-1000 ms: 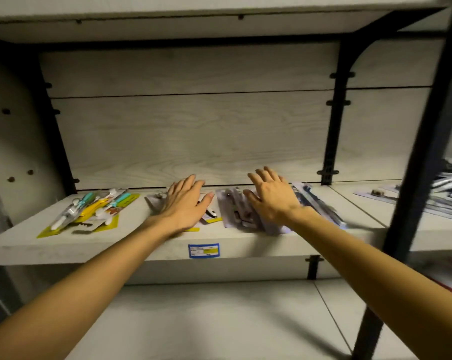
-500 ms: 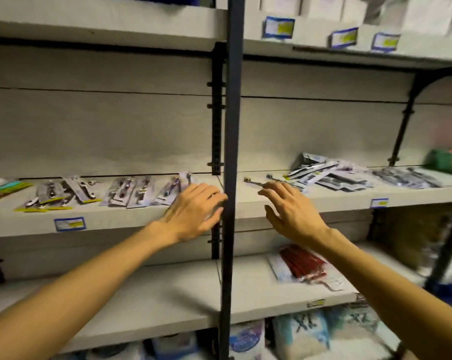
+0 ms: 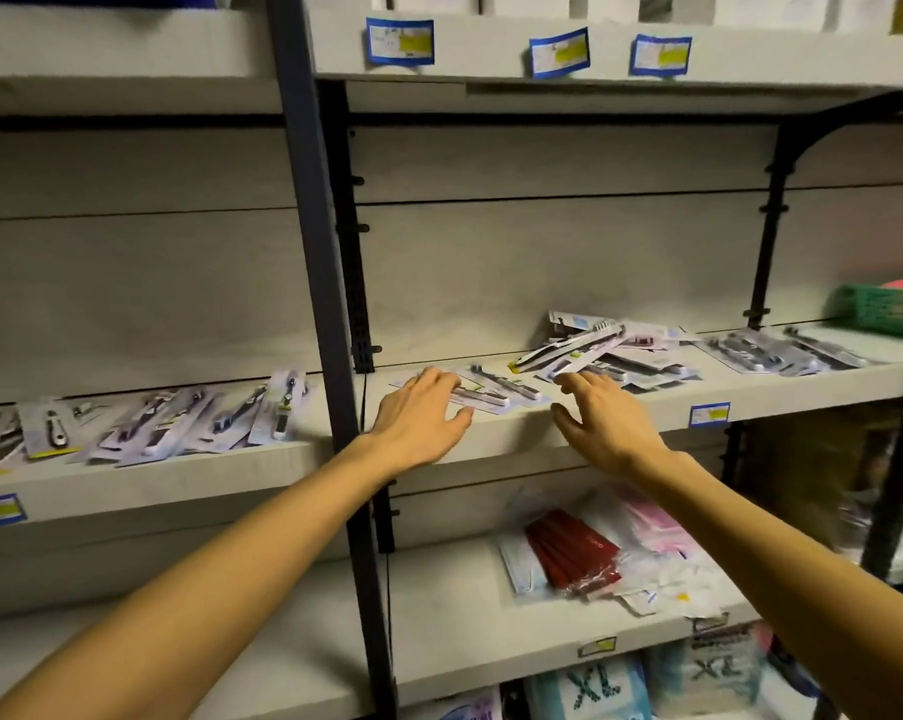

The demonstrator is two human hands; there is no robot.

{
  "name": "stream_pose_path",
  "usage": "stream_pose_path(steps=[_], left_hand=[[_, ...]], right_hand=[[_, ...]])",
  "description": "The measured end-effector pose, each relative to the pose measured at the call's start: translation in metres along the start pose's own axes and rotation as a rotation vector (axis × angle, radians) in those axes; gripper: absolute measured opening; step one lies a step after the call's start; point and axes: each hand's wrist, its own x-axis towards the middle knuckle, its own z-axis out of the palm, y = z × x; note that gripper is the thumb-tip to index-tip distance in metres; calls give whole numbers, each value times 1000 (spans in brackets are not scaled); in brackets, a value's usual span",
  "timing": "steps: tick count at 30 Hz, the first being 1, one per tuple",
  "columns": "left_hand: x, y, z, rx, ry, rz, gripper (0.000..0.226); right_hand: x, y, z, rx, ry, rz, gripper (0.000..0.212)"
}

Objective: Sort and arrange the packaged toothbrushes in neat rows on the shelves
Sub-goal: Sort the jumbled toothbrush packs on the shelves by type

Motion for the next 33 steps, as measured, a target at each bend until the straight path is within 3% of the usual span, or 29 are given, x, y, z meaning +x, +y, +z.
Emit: stream_pose_path(steps=[6, 11, 17, 22, 25, 28, 30, 33], left_hand=[[55, 3, 33, 0, -185, -109, 64], [84, 10, 55, -33, -264, -135, 72], [91, 11, 59, -84, -241, -189, 40], [83, 15, 60, -286, -182, -299, 29], [78, 16, 62, -205, -73, -352, 58], [78, 17, 58, -57, -171, -581, 84], [80, 21, 56, -17, -233, -659, 74], [83, 29, 54, 52, -146, -661, 47]], right_hand=[[58, 17, 16, 21, -108, -33, 44], [102, 25, 34, 57, -234, 48, 43], [120, 32, 48, 100, -359, 94, 45], [112, 40, 50, 120, -244, 105, 31], [110, 50, 48, 218, -209, 126, 24], [111, 61, 48, 392, -222, 168, 23], [113, 68, 50, 539, -234, 207, 33], [118, 81, 51, 685, -227, 193, 28]])
